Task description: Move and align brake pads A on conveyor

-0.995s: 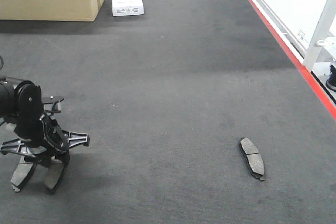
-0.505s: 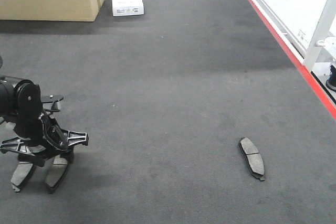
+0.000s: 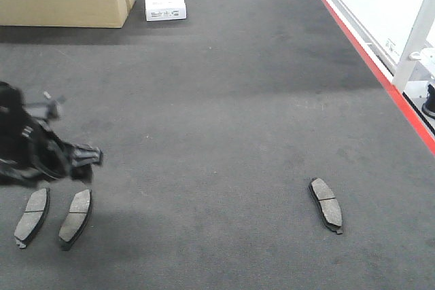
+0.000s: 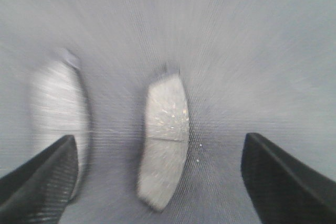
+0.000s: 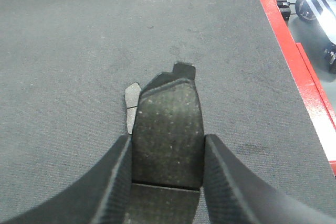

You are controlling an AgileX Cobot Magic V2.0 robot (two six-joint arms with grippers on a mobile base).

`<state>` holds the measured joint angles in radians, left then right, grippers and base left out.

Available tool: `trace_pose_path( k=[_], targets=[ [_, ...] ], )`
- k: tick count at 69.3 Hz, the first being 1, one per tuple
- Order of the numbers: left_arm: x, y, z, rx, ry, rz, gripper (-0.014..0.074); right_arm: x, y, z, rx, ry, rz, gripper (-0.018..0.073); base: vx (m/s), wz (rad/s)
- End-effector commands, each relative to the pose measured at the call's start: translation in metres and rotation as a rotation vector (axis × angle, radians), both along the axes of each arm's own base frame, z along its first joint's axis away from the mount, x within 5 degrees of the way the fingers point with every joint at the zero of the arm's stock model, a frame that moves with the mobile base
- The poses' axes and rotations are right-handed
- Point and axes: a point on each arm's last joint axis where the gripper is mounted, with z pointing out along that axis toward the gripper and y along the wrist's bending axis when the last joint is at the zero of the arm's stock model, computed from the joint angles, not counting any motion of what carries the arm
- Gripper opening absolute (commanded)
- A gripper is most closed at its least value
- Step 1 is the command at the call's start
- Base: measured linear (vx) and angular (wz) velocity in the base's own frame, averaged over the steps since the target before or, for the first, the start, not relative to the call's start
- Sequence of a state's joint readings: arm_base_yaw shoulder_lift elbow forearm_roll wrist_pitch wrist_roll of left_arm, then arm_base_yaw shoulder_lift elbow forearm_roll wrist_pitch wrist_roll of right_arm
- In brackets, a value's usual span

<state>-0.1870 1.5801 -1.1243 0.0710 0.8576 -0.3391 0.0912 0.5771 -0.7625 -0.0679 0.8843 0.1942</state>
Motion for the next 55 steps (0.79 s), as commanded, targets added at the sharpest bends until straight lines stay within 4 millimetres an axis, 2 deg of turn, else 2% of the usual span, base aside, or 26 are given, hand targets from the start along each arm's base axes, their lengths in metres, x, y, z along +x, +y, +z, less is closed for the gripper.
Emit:
trace_pose_path(
  k=[1, 13, 26, 32, 39, 48, 55],
  targets=[
    [-0.016, 0.006, 0.048, -0.001, -0.164, -0.004, 0.0546, 0.003, 0.000, 0.015, -0.006, -0.110, 0.001, -0.0003, 0.00, 0.00],
    [-0.061, 0.017, 0.104, 0.043, -0.339, -0.023, 0.0440, 0.003, 0.000, 0.015, -0.006, -0.109, 0.001, -0.0003, 0.00, 0.00],
    [-0.119, 0.034, 0.144, 0.107, -0.466, -0.009, 0.0221, 0.003, 0.000, 0.015, -0.006, -0.109, 0.001, -0.0003, 0.00, 0.00],
    [-0.146, 0.042, 0.149, 0.119, -0.527, -0.002, 0.0107, 0.003, 0.000, 0.015, -0.006, -0.109, 0.001, -0.0003, 0.00, 0.00],
    [-0.177, 0.049, 0.146, 0.112, -0.580, 0.005, -0.0009, 0.003, 0.000, 0.015, -0.006, -0.109, 0.001, -0.0003, 0.00, 0.00],
    [-0.218, 0.057, 0.140, 0.101, -0.667, 0.014, -0.0007, 0.003, 0.000, 0.015, -0.006, -0.109, 0.001, -0.0003, 0.00, 0.00],
    [-0.242, 0.064, 0.132, 0.123, -0.720, 0.007, -0.0008, 0.003, 0.000, 0.015, -0.006, -0.109, 0.001, -0.0003, 0.00, 0.00]
  ],
)
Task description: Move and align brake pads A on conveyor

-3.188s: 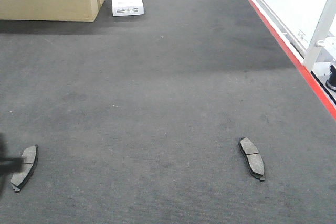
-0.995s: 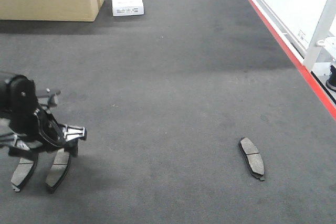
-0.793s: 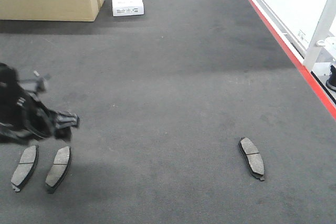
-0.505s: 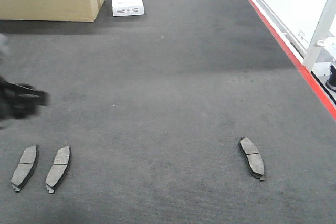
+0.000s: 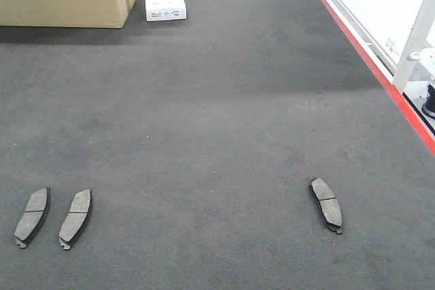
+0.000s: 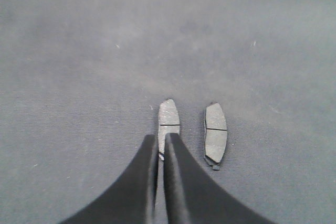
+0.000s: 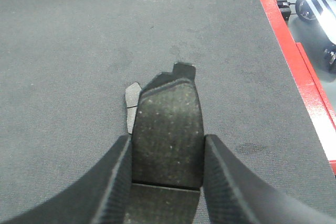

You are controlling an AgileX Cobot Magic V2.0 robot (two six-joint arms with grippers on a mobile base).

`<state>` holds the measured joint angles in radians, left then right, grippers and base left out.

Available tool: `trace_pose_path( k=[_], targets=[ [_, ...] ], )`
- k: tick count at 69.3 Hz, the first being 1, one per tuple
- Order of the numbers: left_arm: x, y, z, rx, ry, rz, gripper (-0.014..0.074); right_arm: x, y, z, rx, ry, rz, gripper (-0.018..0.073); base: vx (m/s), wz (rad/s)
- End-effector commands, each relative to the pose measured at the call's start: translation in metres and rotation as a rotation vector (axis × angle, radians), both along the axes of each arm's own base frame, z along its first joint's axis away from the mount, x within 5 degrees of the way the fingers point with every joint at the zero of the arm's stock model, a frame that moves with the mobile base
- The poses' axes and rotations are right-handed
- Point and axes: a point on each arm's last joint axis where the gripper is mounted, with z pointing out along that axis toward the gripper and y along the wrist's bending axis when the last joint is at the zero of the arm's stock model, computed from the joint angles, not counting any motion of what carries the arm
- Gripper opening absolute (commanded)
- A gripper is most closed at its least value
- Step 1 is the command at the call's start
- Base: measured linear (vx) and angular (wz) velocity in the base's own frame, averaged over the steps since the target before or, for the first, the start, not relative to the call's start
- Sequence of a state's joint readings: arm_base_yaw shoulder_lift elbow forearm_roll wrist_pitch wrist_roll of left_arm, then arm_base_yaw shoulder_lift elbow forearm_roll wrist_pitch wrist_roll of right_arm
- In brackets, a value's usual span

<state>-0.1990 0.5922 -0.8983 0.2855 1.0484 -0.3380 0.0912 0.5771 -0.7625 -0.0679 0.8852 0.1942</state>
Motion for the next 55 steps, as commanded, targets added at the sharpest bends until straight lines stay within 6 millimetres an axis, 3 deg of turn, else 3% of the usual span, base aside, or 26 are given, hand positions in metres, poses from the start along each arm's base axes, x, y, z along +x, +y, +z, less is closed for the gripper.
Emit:
trace_pose_path(
  k=[1, 21, 55],
  targets=[
    [-0.019, 0.005, 0.004, 0.031, -0.125, -0.020, -0.0008, 0.003, 0.000, 0.015, -0.006, -0.110, 0.001, -0.0003, 0.00, 0.00],
    [-0.057, 0.013, -0.007, 0.055, -0.264, -0.050, -0.0008, 0.003, 0.000, 0.015, -0.006, -0.110, 0.001, -0.0003, 0.00, 0.00],
    [-0.062, 0.014, -0.009, 0.051, -0.249, -0.042, -0.0006, 0.003, 0.000, 0.015, -0.006, -0.111, 0.001, -0.0003, 0.00, 0.00]
  ],
)
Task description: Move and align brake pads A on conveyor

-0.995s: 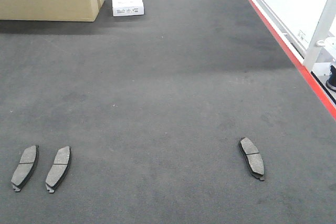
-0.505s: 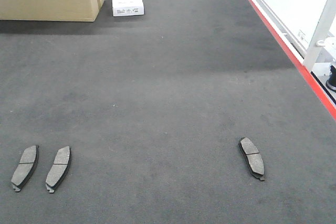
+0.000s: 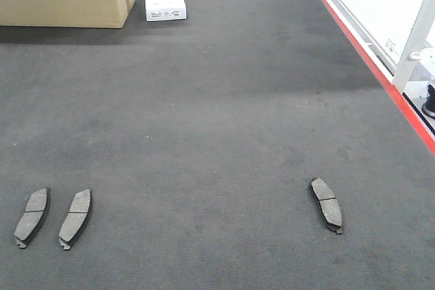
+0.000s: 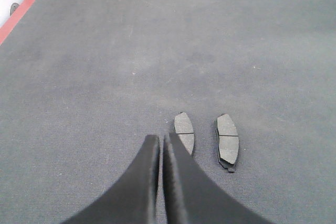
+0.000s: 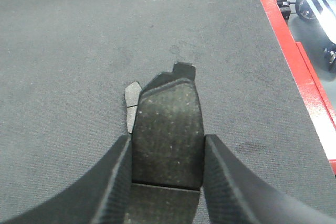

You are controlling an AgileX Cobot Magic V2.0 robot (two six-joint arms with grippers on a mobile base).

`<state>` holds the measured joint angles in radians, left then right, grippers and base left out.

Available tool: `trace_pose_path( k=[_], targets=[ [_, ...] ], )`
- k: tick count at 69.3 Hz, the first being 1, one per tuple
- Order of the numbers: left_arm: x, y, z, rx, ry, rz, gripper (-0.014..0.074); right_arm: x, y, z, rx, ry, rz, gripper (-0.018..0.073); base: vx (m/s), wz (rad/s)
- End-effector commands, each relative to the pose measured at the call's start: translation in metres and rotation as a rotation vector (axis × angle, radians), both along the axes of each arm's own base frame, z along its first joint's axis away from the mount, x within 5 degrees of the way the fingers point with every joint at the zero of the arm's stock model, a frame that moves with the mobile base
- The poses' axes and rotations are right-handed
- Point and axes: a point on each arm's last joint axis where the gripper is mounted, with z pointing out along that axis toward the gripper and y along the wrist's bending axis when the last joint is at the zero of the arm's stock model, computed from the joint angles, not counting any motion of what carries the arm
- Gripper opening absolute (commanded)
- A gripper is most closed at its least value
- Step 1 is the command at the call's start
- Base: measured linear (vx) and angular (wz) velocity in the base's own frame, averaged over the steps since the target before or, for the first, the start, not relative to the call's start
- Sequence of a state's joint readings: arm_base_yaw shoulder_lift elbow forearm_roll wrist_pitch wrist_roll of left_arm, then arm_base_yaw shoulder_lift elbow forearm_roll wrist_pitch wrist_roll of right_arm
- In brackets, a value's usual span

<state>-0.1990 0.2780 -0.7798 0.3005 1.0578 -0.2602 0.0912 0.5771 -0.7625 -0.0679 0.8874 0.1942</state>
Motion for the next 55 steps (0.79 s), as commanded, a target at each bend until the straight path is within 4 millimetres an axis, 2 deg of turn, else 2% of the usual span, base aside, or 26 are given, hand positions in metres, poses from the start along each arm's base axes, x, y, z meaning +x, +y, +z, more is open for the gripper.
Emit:
trace_pose_path(
  k=[1, 55],
  targets=[
    [0.0028, -0.0004, 0.0110, 0.009, -0.070, -0.013, -0.0006, 0.0029, -0.0005, 0.0153, -0.006, -0.113, 0.001, -0.0003, 0.00, 0.00],
    [0.0028, -0.0004, 0.0110, 0.009, -0.070, -0.013, -0.0006, 0.0030, -0.0002, 0.0153, -0.001, -0.114, 0.003, -0.0003, 0.00, 0.00]
  ],
)
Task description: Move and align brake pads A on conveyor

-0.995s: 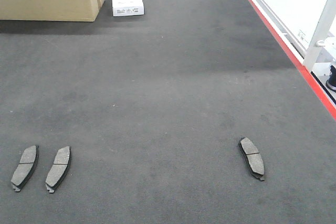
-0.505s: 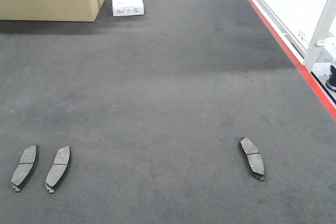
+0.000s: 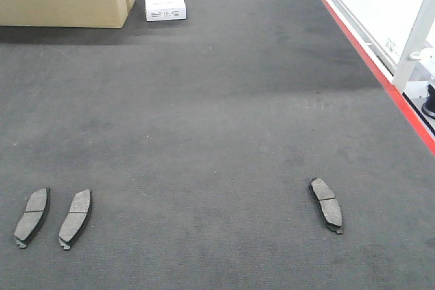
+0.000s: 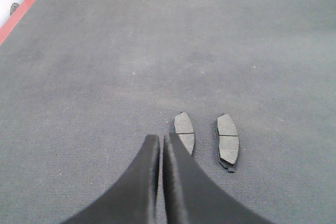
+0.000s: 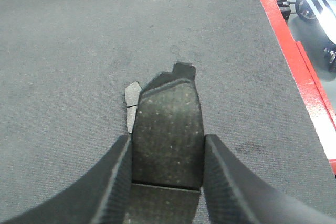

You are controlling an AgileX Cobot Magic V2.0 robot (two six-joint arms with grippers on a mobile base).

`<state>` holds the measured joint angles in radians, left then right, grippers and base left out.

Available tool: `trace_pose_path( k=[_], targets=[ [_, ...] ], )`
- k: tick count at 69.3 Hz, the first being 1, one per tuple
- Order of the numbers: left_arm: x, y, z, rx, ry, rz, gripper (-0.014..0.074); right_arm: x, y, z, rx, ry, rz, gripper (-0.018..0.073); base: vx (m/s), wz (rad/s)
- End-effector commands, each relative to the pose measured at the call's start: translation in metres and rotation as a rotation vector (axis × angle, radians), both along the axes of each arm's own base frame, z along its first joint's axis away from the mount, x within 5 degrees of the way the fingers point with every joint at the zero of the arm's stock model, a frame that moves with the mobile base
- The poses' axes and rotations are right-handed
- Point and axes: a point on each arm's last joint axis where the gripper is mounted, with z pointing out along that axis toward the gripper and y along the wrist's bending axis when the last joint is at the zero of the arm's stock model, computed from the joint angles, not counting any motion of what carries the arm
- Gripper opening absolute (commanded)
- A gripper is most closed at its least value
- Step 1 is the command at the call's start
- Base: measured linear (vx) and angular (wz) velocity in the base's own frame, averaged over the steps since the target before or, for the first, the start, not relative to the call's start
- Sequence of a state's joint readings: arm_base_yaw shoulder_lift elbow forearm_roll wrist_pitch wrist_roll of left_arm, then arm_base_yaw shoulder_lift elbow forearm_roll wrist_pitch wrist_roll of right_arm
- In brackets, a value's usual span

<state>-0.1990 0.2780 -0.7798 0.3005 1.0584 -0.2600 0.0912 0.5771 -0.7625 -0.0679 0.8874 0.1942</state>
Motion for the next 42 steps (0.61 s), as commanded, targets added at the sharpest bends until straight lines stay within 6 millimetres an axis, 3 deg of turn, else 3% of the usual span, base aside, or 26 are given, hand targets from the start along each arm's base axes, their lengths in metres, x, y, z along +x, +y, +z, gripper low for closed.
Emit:
trace_pose_path(
  k=[1, 18, 35, 42],
  targets=[
    [0.003, 0.000, 0.011, 0.008, -0.071, -0.013, -0.0006, 0.003, 0.000, 0.015, -0.001, -0.115, 0.003, -0.0003, 0.00, 0.00],
    [0.003, 0.000, 0.011, 0.008, -0.071, -0.013, -0.0006, 0.020, 0.007, 0.010, 0.035, -0.036, 0.053, -0.0003, 0.00, 0.00],
    [0.003, 0.000, 0.011, 0.008, -0.071, -0.013, -0.0006, 0.076, 0.021, 0.022, 0.034, 0.053, 0.150, -0.0003, 0.00, 0.00],
    [0.003, 0.000, 0.011, 0.008, -0.071, -0.013, -0.0006, 0.104, 0.036, 0.026, 0.007, 0.091, 0.210, -0.0003, 0.00, 0.00]
  ],
)
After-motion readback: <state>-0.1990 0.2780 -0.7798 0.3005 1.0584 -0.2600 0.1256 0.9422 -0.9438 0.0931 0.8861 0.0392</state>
